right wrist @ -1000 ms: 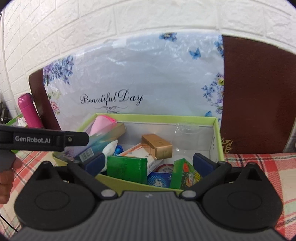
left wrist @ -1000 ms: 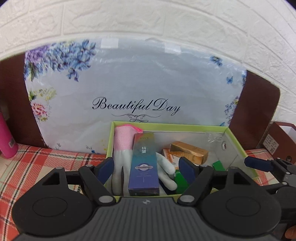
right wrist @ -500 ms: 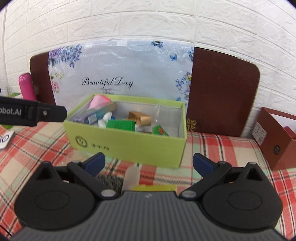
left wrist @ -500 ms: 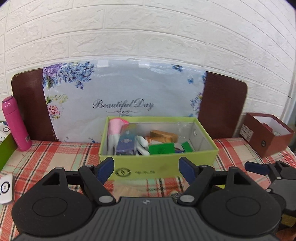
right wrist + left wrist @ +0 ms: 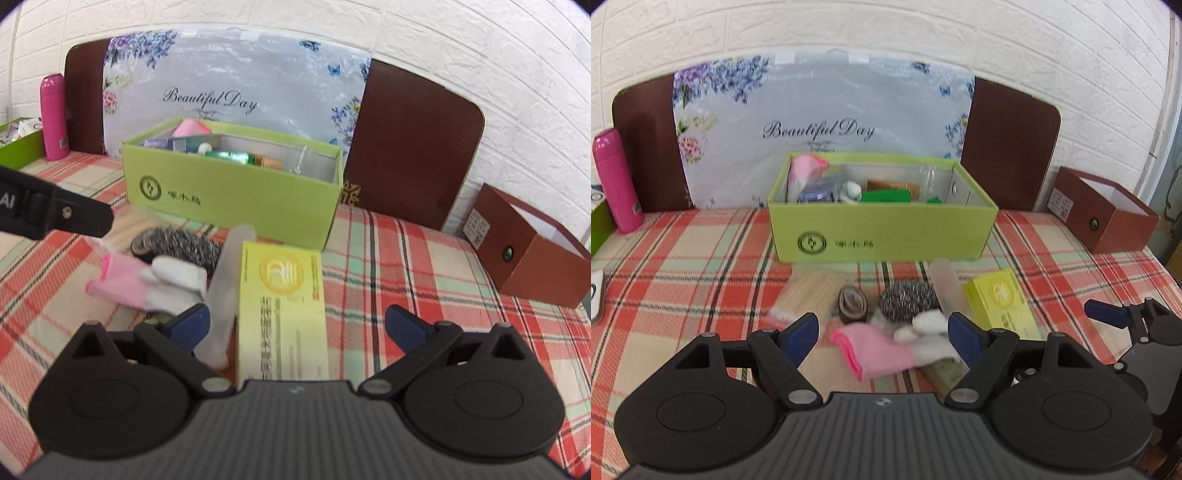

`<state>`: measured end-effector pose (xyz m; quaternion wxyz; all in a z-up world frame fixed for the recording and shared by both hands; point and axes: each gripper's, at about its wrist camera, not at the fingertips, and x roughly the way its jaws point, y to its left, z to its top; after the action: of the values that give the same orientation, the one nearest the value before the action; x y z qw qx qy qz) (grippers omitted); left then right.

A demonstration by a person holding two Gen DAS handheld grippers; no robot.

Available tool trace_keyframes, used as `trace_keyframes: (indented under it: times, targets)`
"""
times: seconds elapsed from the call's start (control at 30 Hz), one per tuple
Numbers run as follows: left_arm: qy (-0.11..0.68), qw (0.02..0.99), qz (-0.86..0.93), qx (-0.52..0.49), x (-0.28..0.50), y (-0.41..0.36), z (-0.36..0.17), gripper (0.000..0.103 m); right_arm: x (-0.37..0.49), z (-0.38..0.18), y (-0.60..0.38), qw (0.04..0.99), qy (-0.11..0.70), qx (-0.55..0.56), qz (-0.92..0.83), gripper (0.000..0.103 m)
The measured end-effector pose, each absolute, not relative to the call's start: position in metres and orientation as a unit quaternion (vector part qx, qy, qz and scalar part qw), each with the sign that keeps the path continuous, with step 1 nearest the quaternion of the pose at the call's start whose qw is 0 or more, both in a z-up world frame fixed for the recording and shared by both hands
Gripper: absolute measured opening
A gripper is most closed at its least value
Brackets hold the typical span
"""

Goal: Organize objects
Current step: 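Withdraw both tools from the green box toward the remaining items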

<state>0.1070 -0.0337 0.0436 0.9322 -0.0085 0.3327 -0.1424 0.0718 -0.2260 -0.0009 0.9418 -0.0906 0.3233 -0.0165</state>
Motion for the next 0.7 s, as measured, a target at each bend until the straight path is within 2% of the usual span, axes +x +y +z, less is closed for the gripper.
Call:
trace_keyframes:
  times: [0.27, 0.53, 0.6, 0.63, 0.67, 0.7]
  targets:
    - [0.373, 0.914, -0.161, -0.01, 0.102, -0.028, 0.007, 0.08, 0.053, -0.028, -0.239, 0.942, 0.332, -0.051, 0.014, 0.103]
    - [0.394, 0.894, -0.21, -0.039, 0.092, -0.032, -0.008, 0.08, 0.074, -0.038, -0.253, 0.947, 0.314, 0.003, 0.065, 0.102]
    - [0.394, 0.894, -0.209, -0.04, 0.093, -0.036, -0.01, 0.08, 0.082, -0.043, -0.257, 0.94, 0.333, 0.006, 0.073, 0.09]
    - [0.392, 0.895, -0.21, -0.04, 0.094, -0.038, -0.01, 0.08, 0.083, -0.045, -0.259, 0.937, 0.344, 0.008, 0.068, 0.072]
    - [0.39, 0.895, -0.211, -0.042, 0.095, -0.042, -0.01, 0.08, 0.081, -0.045, -0.261, 0.936, 0.346, 0.009, 0.062, 0.066]
    - [0.387, 0.896, -0.211, -0.046, 0.098, -0.045, -0.01, 0.08, 0.078, -0.045, -0.265, 0.936, 0.347, 0.014, 0.057, 0.066]
